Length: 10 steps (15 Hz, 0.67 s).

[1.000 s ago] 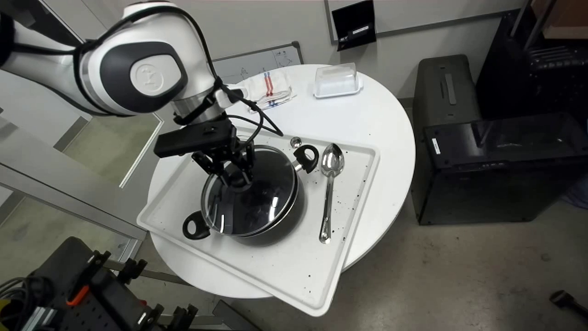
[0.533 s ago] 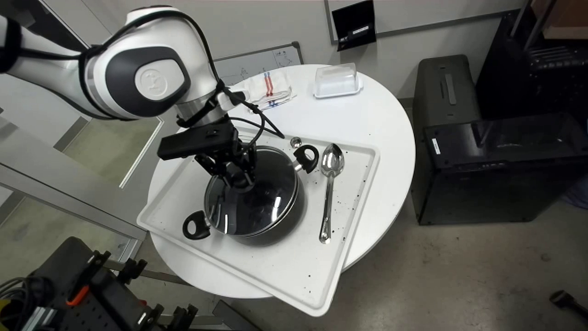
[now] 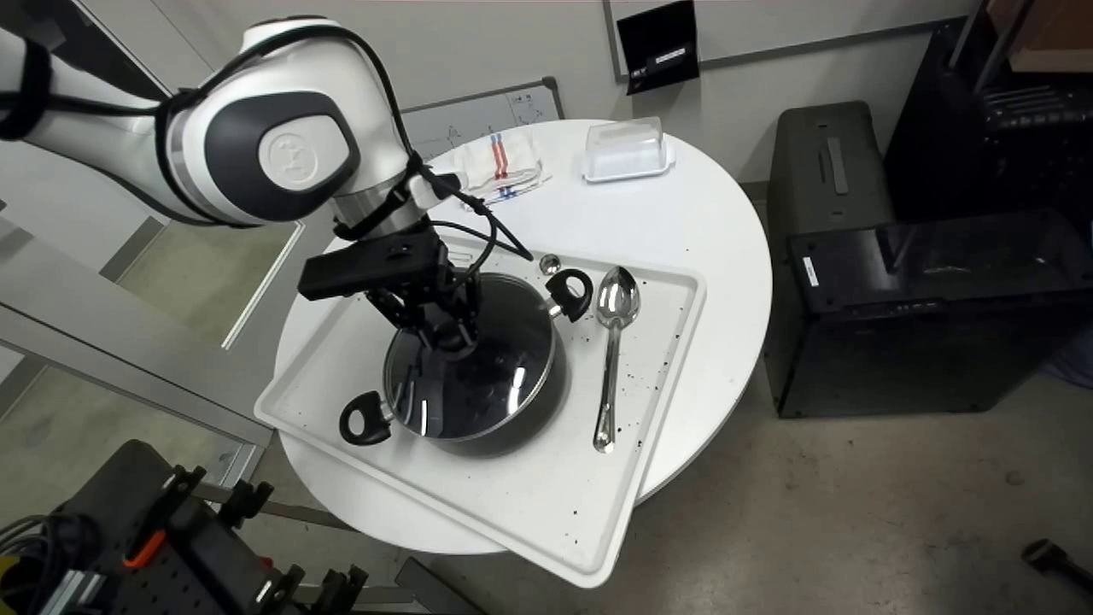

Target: Place the lid on the pot

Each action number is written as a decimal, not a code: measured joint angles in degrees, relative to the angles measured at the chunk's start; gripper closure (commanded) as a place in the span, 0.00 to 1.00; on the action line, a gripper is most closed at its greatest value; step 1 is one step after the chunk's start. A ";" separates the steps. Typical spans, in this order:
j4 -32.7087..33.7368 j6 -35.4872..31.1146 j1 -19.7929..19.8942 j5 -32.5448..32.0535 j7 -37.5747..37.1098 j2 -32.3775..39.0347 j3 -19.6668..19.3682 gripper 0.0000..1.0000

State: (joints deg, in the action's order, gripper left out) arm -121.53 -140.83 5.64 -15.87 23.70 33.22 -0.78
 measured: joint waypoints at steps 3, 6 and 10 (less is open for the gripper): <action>0.00 0.00 -0.12 -0.05 0.00 0.20 0.00 0.74; 0.00 0.00 -0.25 -0.08 0.00 0.26 0.00 0.74; 0.00 0.00 -0.27 -0.08 0.00 0.26 0.00 0.19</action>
State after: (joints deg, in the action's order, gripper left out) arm -121.53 -140.83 5.38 -15.95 23.70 33.48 -0.78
